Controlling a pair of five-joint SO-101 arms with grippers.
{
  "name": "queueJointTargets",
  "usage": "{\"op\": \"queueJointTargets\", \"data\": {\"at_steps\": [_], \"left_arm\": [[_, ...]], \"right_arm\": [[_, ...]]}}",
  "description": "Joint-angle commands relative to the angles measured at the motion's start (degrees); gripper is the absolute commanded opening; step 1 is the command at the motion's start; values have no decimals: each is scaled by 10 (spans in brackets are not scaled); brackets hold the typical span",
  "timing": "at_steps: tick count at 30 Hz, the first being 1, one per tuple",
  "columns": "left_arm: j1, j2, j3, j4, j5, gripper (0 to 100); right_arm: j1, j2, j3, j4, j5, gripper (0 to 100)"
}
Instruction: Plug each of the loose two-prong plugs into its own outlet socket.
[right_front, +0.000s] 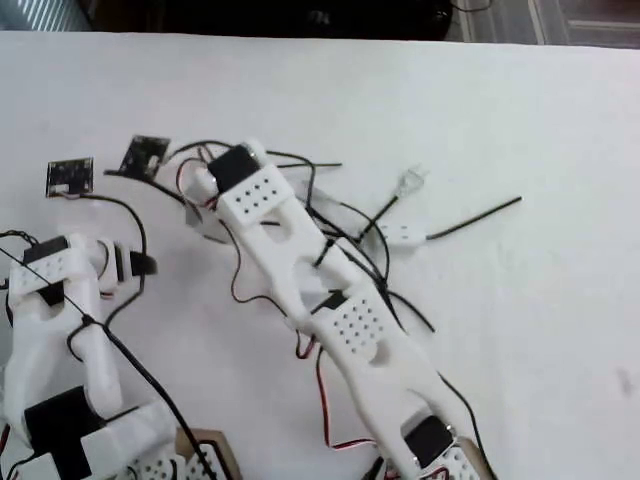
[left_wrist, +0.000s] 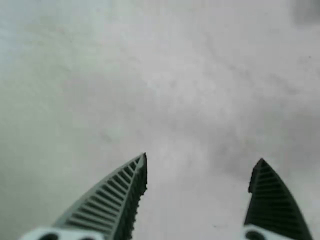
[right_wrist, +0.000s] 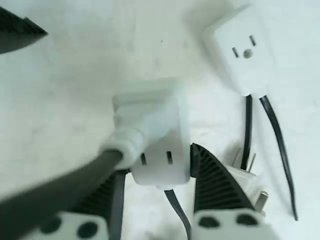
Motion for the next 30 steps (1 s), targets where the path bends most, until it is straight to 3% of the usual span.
{"op": "queueJointTargets", "data": {"at_steps": [1, 11, 19, 27, 30], "left_arm": [[7, -20, 0, -9, 2, 324], [8, -19, 0, -9, 2, 324], [8, -19, 4, -18, 2, 324], [8, -19, 4, -18, 3, 324], [8, -19, 4, -18, 4, 324]], "right_arm": [[5, -36, -114, 33, -13, 19], [102, -123, -208, 32, -52, 18], [281, -158, -208, 13, -123, 21], [435, -72, -207, -108, -264, 21], [463, -13, -207, -182, -277, 21]]}}
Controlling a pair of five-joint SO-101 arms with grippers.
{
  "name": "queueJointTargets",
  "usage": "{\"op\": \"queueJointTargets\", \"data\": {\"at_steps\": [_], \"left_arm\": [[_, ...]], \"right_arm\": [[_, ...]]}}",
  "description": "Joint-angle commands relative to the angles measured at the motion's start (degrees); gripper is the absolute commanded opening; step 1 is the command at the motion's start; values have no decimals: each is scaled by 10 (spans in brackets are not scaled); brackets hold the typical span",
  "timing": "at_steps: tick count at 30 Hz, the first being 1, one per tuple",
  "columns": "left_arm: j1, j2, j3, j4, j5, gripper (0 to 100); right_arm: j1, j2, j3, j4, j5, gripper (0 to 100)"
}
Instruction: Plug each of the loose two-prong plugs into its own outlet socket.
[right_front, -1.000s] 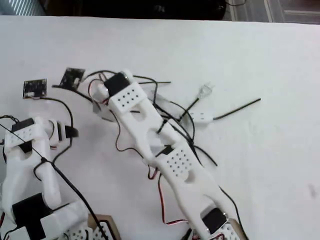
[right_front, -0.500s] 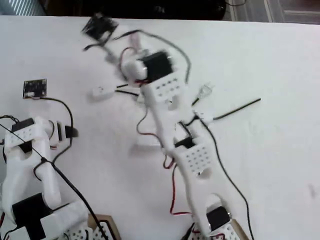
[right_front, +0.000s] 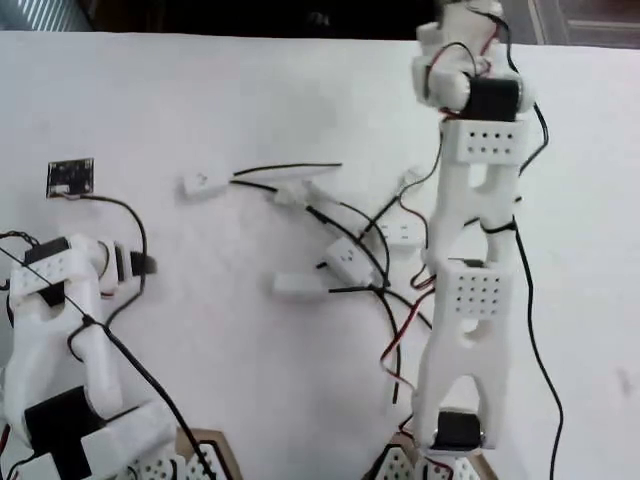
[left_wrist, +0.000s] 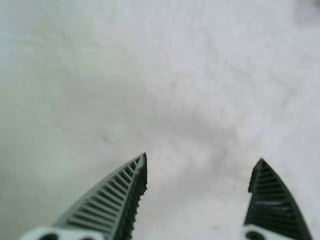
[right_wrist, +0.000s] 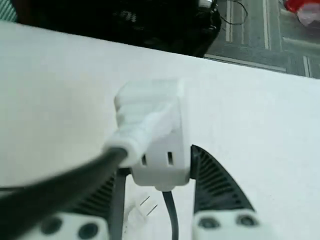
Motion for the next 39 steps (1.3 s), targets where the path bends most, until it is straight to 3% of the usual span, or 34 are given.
{"op": "queueJointTargets", "data": {"at_steps": [1, 6, 11, 16, 18, 22, 24, 36, 39], "left_arm": [[8, -19, -2, -9, 4, 324], [8, -19, -2, -9, 4, 324], [8, -19, -2, -9, 4, 324], [9, -19, -2, -9, 3, 324], [9, -19, -2, -9, 3, 324], [9, -19, -2, -9, 3, 324], [9, -19, -2, -9, 3, 324], [9, -19, -2, -9, 3, 324], [9, -19, -2, -9, 3, 324]], "right_arm": [[44, 62, -20, -115, -4, 21], [43, 150, -20, -219, 178, 20], [18, 207, -20, -245, 353, 19], [5, 252, -21, -246, 449, 27], [5, 263, -21, -243, 456, 85], [11, 269, -26, -216, 455, 330], [10, 262, -41, -181, 455, 403], [-1, 105, -49, 127, 306, 361], [0, 100, -49, 128, 263, 361]]}}
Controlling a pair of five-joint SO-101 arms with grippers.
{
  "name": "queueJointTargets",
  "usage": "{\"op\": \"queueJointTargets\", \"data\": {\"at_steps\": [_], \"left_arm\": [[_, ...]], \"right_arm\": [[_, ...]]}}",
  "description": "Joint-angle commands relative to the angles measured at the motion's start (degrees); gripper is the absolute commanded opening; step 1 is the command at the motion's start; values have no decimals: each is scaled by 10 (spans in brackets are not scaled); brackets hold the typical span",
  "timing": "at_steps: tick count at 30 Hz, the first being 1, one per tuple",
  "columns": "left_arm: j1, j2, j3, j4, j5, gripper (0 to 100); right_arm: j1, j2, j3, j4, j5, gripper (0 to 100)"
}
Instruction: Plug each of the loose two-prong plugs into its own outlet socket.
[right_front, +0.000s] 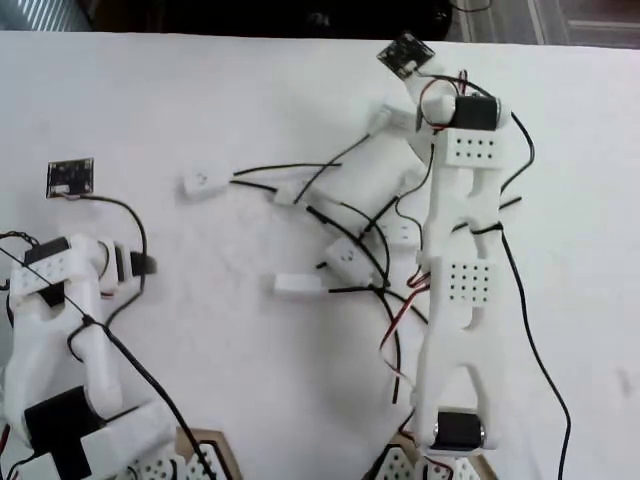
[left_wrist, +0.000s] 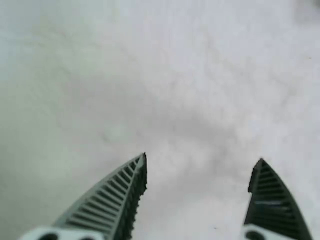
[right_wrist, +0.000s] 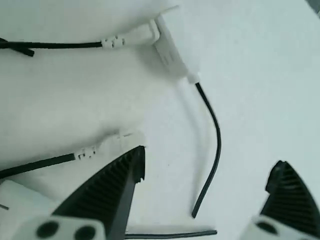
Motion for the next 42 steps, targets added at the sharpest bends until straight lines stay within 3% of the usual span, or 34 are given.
{"op": "queueJointTargets", "data": {"at_steps": [1, 7, 10, 14, 22, 29, 42], "left_arm": [[9, -19, -2, -9, 3, 324], [9, -19, -2, -9, 3, 324], [9, -19, -2, -11, 3, 324], [9, -19, -1, -16, 4, 324], [9, -19, -1, -16, 3, 324], [9, -19, -1, -16, 3, 324], [9, -19, -1, -16, 3, 324]], "right_arm": [[-7, -52, -22, 27, -57, 361], [-9, -58, -21, 29, -67, 357], [-10, -70, 11, 31, -72, 287], [-22, -109, 106, 31, -165, 201], [-63, -208, 322, 29, -365, 267], [-67, -176, 346, -12, -513, 265], [-69, -58, 341, -123, -617, 259]]}}
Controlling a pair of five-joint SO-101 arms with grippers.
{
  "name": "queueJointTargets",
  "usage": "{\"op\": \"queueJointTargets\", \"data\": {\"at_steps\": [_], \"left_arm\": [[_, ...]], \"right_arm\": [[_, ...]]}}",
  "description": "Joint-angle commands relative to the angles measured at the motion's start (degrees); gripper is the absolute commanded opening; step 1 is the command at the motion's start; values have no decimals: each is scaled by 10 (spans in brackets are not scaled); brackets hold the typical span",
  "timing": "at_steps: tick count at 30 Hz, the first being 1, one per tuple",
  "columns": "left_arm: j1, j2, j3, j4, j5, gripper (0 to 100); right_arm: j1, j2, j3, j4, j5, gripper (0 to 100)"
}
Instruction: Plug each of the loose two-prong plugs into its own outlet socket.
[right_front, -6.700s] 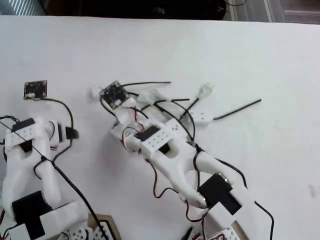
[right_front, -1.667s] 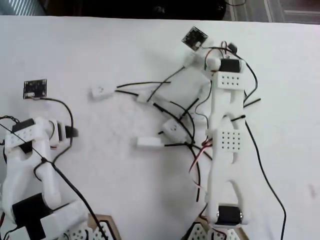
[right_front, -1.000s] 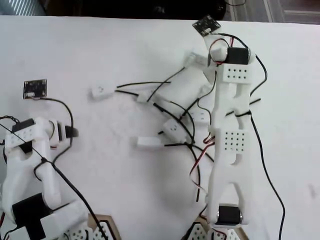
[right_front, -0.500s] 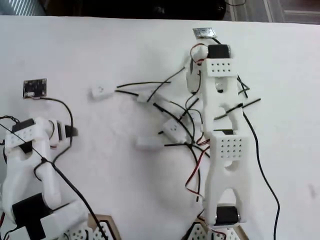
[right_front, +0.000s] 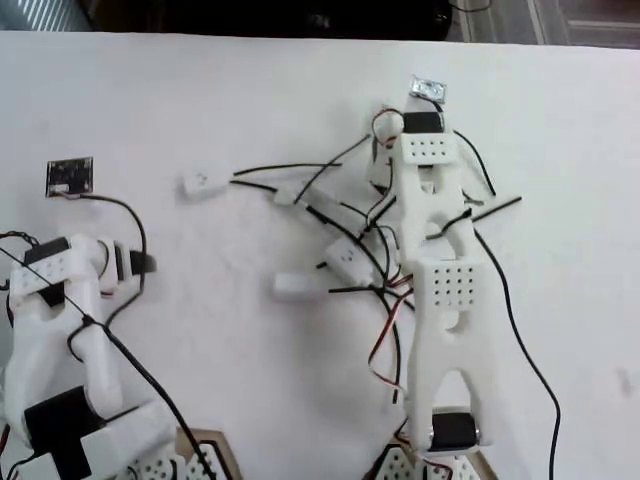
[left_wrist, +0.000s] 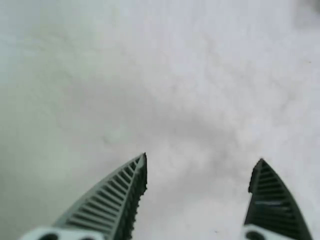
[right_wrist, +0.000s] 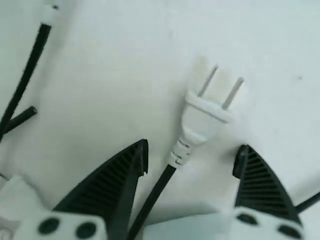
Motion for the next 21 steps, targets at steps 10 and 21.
{"op": "queueJointTargets", "data": {"at_steps": [10, 21], "left_arm": [[9, -19, -1, -8, 3, 324], [9, -18, -1, -8, 3, 324]], "right_arm": [[-7, 12, -39, 7, -7, 19], [3, 12, -313, 134, 61, 18]]}}
